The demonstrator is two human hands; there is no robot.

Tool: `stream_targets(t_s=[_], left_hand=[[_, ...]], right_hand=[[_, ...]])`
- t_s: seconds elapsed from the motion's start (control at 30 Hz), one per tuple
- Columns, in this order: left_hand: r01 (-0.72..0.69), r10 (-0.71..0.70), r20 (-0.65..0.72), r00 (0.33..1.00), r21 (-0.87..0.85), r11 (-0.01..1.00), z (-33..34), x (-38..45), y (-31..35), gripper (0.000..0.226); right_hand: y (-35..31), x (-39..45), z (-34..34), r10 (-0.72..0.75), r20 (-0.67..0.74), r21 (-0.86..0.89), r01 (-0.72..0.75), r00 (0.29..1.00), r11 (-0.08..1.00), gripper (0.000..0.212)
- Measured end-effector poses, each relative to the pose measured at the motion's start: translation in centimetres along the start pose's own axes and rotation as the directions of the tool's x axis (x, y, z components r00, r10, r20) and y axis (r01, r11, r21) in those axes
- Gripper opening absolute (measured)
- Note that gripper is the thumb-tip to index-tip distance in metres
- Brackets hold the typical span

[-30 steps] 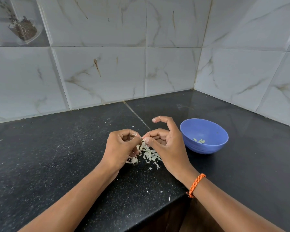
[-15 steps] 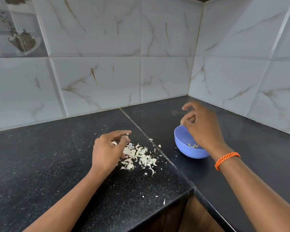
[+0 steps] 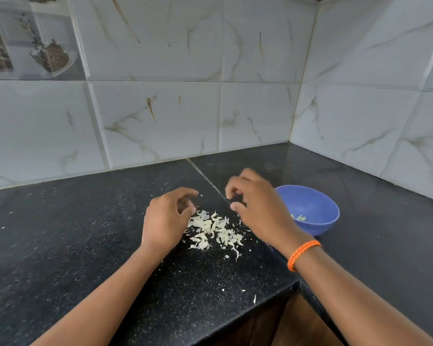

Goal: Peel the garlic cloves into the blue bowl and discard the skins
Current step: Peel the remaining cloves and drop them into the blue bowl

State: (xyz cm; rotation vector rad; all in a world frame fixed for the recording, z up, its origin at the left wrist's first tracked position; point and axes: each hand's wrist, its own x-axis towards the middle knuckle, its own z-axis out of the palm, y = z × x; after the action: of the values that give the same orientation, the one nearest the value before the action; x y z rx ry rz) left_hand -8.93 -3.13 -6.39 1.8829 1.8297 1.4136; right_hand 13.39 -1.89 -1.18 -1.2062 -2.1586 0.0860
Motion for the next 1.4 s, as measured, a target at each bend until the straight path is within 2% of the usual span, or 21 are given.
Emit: stream_targets(t_s=[0.03,0.1,0.17,0.23,0.27,0.43,0.6,0.67,0.77,0.83,0.93,1.0,1.1,1.23,1.4], left_hand=[[-0.016,0.016,-0.001,1.000,-0.005,1.000,0.1,0.1,-0.1,0.020],[-0.013,0.013,-0.019,1.000,-0.004,1.000,0.1,0.2,-0.1,0.006],[-0.024,0.024,-0.022,0.999,0.007,1.000,0.3,0.2,-0.3,0.013],[-0.062,0.062,-0.011,0.998,0.033,0.998,0.6,0.1,-0.7,0.029],[-0.074,0.075,-0.014,0.997,0.054,0.996,0.6,0.1,-0.8,0.030],[-0.077,0.079,-0.022,0.997,0.099,0.992,1.2,0.1,-1.1,0.017],[-0.067,0.067,-0.016,0.998,0.045,0.997,1.5,0.0,-1.1,0.015],[-0.029,0.029,-0.012,1.000,-0.020,0.999,1.4,0.2,-1.2,0.012],[-0.029,0.029,0.004,1.000,-0.050,0.998,1.2,0.2,-1.0,0.021],[-0.055,0.057,0.033,0.998,-0.063,0.997,1.2,0.1,-1.0,0.029],[-0.053,0.059,0.062,0.996,-0.085,0.995,1.5,0.0,-0.8,0.022],[-0.068,0.072,0.085,0.994,-0.043,0.997,1.6,0.0,-0.8,0.016],[-0.167,0.152,0.139,0.979,0.101,0.981,1.8,0.0,-1.3,0.010],[-0.236,0.174,0.222,0.959,0.293,0.927,2.1,-0.3,-1.4,0.013],[-0.224,0.161,0.213,0.964,0.318,0.921,2.0,-0.4,-1.2,0.008]], right_hand=[[-0.1,0.4,1.2,-0.017,0.061,-0.019,0.018,0.998,1.000,0.021],[0.3,1.4,3.3,-0.007,0.139,-0.066,0.016,0.990,0.998,0.016],[0.5,2.4,4.7,0.011,0.186,-0.132,0.014,0.982,0.991,0.016],[1.1,3.2,5.8,0.020,0.208,-0.200,0.022,0.978,0.979,0.023],[1.2,3.4,6.0,0.031,0.217,-0.225,0.019,0.976,0.974,0.023],[1.3,4.0,7.0,0.083,0.260,-0.228,-0.022,0.962,0.973,0.016],[1.6,4.1,7.4,0.022,0.280,-0.249,0.050,0.960,0.967,0.022],[1.7,4.1,6.9,0.029,0.209,-0.180,0.010,0.977,0.984,0.018],[1.7,3.5,5.5,0.078,0.074,0.098,-0.085,0.994,0.992,0.013],[1.3,2.4,4.5,0.104,0.048,0.255,-0.113,0.993,0.960,0.013],[1.0,0.4,3.6,0.132,0.074,0.326,-0.149,0.989,0.933,0.014],[1.3,-0.5,3.1,0.120,0.087,0.300,-0.141,0.989,0.943,0.015],[1.9,-1.3,2.7,0.077,0.101,0.161,-0.092,0.992,0.983,0.017],[2.3,-2.0,2.7,0.043,0.121,0.003,-0.044,0.992,0.999,0.018],[3.6,-2.5,3.7,0.095,0.110,-0.031,-0.092,0.989,0.995,0.014]])
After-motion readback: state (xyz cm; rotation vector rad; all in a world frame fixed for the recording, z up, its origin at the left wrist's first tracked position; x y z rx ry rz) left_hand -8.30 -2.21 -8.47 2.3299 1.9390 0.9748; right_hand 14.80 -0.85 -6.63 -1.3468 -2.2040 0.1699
